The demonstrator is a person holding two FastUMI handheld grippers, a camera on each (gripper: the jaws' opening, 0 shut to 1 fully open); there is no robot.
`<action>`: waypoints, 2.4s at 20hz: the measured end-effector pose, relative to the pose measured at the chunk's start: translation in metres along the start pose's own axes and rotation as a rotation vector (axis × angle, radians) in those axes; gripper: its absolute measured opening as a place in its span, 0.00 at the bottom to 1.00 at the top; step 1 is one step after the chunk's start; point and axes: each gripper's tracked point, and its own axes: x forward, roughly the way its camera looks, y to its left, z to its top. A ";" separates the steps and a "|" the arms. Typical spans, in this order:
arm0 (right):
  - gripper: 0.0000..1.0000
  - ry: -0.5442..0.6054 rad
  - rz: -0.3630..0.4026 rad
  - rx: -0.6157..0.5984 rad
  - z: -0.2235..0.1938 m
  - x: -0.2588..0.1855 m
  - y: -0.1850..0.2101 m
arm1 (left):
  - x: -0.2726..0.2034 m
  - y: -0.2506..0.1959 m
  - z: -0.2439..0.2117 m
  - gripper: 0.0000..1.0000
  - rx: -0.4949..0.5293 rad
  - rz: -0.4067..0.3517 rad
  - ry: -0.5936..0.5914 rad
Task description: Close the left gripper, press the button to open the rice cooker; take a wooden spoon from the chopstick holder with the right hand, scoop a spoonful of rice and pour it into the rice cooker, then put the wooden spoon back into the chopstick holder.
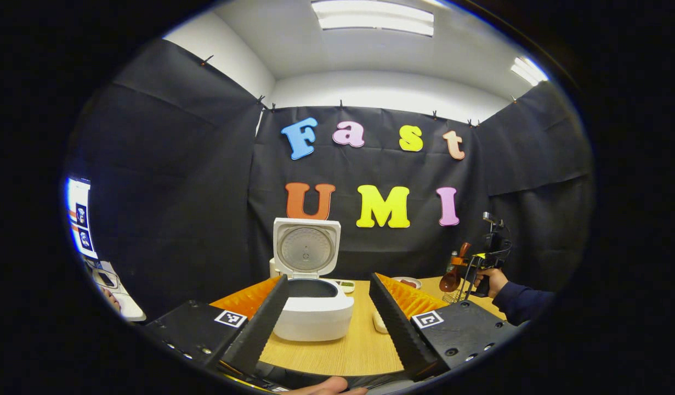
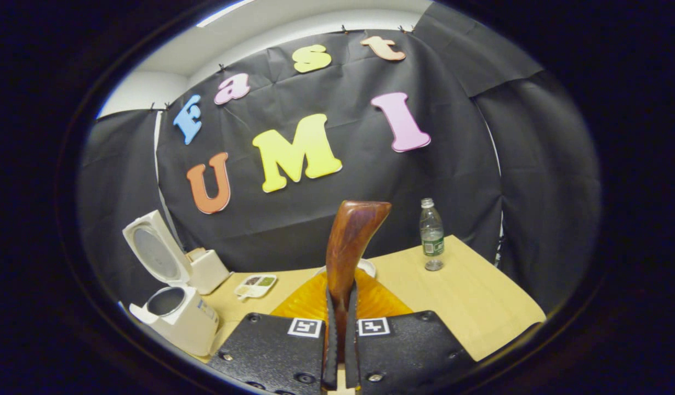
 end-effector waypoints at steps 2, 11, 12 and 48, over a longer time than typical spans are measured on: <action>0.11 0.003 0.034 0.013 -0.005 0.001 0.023 | -0.002 0.007 -0.002 0.94 0.010 0.031 0.001; 0.11 0.048 0.100 0.048 -0.068 0.009 0.087 | -0.004 0.011 -0.010 0.94 0.031 0.067 0.016; 0.11 0.054 0.091 0.011 -0.078 0.012 0.091 | -0.004 0.014 -0.011 0.94 0.035 0.078 0.016; 0.11 0.214 0.328 0.471 -0.161 0.015 0.136 | 0.000 0.017 -0.033 0.94 0.018 0.060 0.078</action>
